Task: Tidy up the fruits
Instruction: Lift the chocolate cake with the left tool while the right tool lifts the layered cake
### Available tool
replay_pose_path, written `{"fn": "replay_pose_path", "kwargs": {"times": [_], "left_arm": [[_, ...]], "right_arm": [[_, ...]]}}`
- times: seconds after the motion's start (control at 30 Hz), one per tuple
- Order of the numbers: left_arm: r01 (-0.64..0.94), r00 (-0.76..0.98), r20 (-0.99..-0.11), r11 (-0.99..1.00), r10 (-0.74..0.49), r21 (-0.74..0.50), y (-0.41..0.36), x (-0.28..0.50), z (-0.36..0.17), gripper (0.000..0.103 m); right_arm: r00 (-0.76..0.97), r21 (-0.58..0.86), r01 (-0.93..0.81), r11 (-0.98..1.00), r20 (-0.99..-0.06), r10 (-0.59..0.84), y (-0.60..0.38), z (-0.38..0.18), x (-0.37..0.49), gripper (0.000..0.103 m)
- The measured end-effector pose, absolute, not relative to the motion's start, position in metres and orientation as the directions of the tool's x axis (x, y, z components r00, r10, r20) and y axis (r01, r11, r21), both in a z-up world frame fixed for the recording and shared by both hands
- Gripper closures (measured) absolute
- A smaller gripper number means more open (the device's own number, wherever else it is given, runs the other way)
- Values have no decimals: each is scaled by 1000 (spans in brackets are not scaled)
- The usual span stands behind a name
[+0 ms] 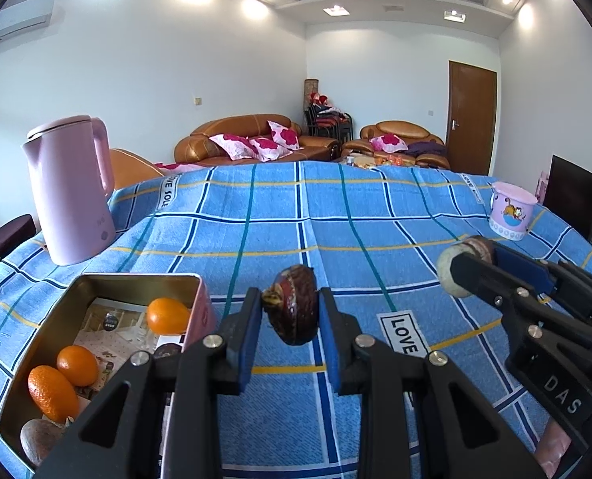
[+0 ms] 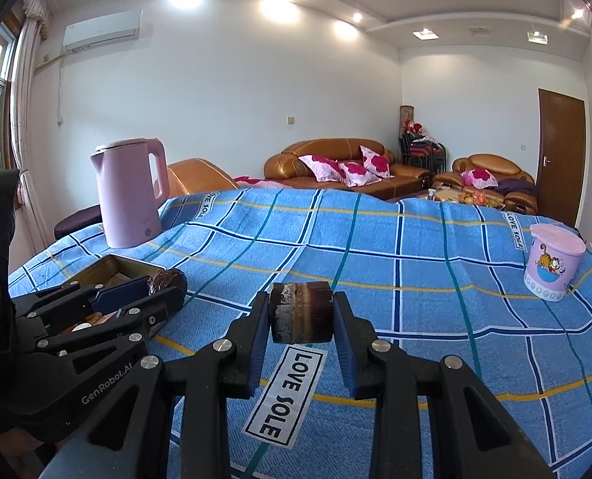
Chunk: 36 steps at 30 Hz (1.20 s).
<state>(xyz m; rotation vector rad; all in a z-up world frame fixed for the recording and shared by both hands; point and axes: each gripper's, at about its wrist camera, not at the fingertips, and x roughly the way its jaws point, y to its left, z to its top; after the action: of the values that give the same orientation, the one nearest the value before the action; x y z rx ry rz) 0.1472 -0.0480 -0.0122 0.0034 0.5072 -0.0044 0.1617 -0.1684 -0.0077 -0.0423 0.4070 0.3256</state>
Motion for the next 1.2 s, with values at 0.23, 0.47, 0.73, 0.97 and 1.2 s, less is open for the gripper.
{"fn": "replay_pose_path", "kwargs": {"times": [0.23, 0.47, 0.73, 0.97, 1.2], "left_arm": [[3, 886, -464, 1000, -2, 1, -48, 143, -10, 73], [1, 896, -443, 1000, 1, 3, -48, 140, -8, 73], [-1, 911, -413, 1000, 3, 6, -49, 134, -5, 73], [1, 920, -392, 1000, 2, 7, -50, 130, -4, 73], [2, 921, -390, 1000, -1, 4, -50, 131, -4, 73]], "right_arm": [[881, 21, -314, 949, -366, 300, -170, -6, 156, 70], [894, 16, -308, 951, -336, 295, -172, -4, 150, 70], [908, 7, -302, 953, -302, 290, -173, -2, 143, 70], [910, 7, -302, 953, -297, 290, -174, -1, 142, 70], [907, 3, -308, 951, -303, 294, -173, -1, 142, 70]]}}
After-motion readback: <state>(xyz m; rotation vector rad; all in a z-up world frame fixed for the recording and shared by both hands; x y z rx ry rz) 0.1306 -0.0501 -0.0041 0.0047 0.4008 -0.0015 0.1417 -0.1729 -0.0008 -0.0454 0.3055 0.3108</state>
